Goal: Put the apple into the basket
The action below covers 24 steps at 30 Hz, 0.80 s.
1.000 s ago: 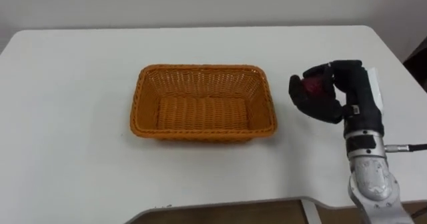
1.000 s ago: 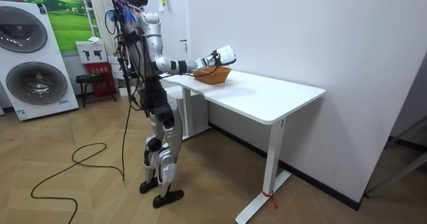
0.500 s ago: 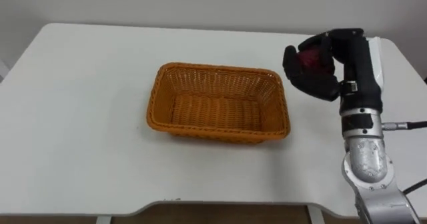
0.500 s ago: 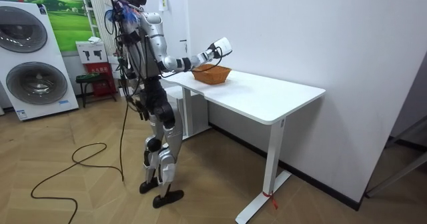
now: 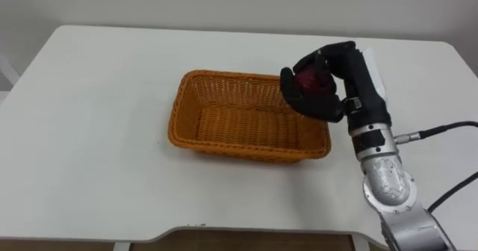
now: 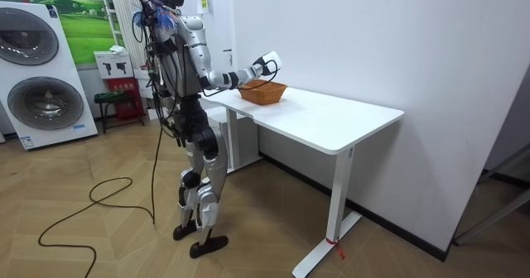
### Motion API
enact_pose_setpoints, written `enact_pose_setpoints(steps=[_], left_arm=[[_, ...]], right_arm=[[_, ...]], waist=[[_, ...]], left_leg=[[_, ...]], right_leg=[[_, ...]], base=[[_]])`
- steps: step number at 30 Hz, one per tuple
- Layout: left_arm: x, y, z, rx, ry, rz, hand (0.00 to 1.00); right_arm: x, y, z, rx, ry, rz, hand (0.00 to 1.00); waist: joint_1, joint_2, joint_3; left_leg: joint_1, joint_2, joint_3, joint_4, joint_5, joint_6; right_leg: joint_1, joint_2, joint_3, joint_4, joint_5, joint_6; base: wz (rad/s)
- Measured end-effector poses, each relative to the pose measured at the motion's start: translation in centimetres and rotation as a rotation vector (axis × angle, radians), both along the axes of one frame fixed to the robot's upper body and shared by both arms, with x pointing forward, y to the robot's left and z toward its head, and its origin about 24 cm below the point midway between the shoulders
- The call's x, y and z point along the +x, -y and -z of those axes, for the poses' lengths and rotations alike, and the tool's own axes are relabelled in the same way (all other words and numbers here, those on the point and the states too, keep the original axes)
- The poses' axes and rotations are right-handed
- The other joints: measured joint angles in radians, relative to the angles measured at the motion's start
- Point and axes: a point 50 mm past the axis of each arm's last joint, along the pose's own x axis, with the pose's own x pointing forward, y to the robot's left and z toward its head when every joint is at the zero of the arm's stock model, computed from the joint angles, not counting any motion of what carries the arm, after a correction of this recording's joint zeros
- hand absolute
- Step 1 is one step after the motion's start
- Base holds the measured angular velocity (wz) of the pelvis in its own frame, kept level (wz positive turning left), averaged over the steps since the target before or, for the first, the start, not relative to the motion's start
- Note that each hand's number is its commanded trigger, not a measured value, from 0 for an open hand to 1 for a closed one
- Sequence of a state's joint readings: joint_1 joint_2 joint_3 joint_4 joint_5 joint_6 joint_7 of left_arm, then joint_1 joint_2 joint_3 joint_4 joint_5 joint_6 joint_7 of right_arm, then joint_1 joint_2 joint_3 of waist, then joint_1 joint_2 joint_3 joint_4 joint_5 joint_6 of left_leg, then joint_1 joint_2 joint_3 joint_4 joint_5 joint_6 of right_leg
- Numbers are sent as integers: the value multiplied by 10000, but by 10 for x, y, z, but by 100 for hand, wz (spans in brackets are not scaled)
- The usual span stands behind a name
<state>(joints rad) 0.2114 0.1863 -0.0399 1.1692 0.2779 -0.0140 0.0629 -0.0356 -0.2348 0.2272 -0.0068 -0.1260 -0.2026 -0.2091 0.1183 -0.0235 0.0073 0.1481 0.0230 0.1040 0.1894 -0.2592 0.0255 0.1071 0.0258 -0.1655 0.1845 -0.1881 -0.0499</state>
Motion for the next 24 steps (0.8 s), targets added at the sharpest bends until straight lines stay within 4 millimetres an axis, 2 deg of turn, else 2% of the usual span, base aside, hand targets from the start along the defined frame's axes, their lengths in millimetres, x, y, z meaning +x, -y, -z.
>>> enact_pose_setpoints(steps=[5,15,24], left_arm=[[-3,0,0,43,-206,3,0],[-3,3,1,-54,-422,343,0],[-4,4,2,-84,-467,490,0]], right_arm=[[-3,-13,-9,-20,227,-786,0],[-2,-14,-7,-47,31,-870,0],[-2,-14,-6,-81,-6,-944,0]], waist=[[63,74,-9],[55,73,-14],[-21,-18,-72]], left_leg=[[7,-4,-3,20,0,1],[23,-33,-85,119,10,14],[25,-35,-103,145,10,14]], right_leg=[[32,-11,-29,1,0,0],[127,-57,-149,12,1,1],[149,-60,-155,12,1,2]], base=[[0],[2],[0]])
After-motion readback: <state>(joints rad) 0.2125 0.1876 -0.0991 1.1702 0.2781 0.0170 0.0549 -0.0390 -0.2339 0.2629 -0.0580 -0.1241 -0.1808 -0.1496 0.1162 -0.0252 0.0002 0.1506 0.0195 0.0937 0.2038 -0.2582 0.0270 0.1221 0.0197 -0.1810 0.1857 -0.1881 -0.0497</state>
